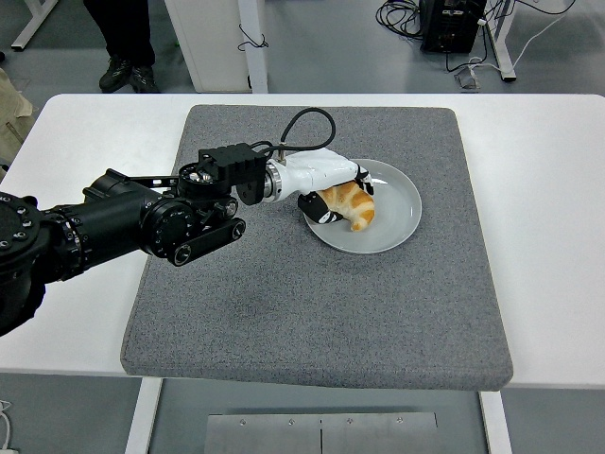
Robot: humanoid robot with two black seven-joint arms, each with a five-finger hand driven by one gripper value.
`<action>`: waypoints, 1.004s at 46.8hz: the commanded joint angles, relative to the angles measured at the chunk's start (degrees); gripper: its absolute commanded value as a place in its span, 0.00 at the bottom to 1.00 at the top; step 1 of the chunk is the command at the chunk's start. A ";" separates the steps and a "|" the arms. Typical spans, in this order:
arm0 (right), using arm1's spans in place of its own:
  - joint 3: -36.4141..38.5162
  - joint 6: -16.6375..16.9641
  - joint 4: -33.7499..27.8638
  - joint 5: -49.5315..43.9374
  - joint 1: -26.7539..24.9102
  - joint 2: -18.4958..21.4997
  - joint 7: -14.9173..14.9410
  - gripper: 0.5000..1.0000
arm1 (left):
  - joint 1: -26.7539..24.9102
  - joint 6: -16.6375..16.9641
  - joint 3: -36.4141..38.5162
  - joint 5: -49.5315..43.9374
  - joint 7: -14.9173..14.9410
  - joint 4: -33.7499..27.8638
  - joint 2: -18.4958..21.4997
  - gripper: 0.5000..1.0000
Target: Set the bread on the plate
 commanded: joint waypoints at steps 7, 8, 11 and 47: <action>0.00 -0.03 0.00 0.00 0.00 0.00 0.00 1.00 | -1.78 0.07 -0.06 -1.93 0.00 -0.51 0.00 0.89; -0.09 0.06 0.00 0.00 0.00 0.00 0.00 1.00 | -2.04 0.07 -0.15 -1.93 0.00 -0.51 0.00 0.89; 0.00 -0.03 0.00 0.00 0.00 0.00 0.00 1.00 | -3.18 -0.01 -0.15 -2.02 -0.08 -0.77 0.00 0.89; 0.00 -0.03 0.00 0.00 0.00 0.00 0.00 1.00 | -12.59 -3.71 -10.61 -31.98 -0.08 -4.02 3.25 0.94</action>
